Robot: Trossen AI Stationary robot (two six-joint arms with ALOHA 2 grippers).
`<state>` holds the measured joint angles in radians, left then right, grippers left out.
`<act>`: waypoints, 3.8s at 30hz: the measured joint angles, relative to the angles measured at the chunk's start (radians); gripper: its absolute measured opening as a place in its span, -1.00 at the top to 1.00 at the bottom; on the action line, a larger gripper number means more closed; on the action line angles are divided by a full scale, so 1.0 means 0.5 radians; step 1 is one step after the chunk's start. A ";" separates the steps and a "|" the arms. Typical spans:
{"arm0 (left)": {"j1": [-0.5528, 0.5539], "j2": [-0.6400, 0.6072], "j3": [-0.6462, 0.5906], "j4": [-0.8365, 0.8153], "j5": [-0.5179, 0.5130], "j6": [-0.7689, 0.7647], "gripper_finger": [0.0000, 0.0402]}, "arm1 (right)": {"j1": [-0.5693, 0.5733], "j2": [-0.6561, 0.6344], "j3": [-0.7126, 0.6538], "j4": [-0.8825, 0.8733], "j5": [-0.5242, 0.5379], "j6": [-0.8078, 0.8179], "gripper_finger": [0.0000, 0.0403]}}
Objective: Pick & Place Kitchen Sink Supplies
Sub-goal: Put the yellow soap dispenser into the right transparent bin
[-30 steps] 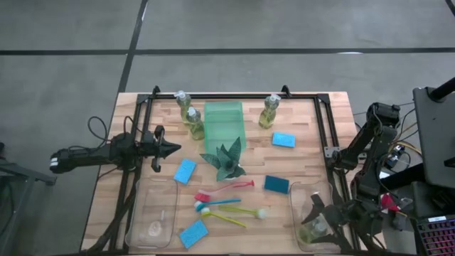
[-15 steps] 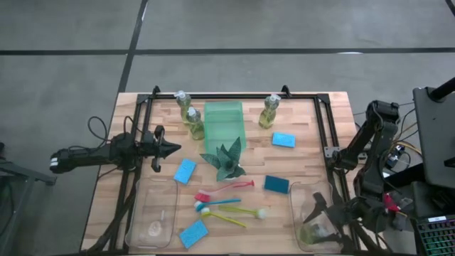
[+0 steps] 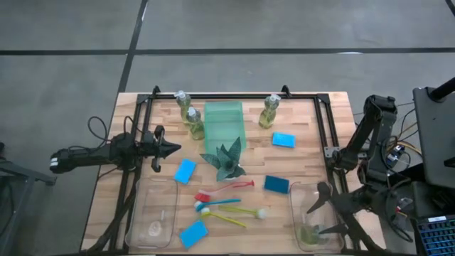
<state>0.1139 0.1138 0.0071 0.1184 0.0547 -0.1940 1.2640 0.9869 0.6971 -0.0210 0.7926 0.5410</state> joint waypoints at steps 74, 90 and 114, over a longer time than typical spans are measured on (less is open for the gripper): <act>0.000 0.000 0.000 0.000 -0.001 0.000 1.00 | -3.085 0.241 -0.003 -0.413 -0.454 -0.387 -0.81; 0.000 0.000 0.001 -0.001 -0.001 0.000 1.00 | -3.235 0.370 -0.003 -0.210 -0.590 -0.393 -0.81; 0.000 0.000 0.001 0.000 0.000 0.000 1.00 | -3.355 0.530 -0.003 0.038 -0.677 -0.463 -0.36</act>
<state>0.1139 0.1137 0.0074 0.1183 0.0545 -0.1940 -0.4137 1.2518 0.6956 -0.0021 0.4538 0.3093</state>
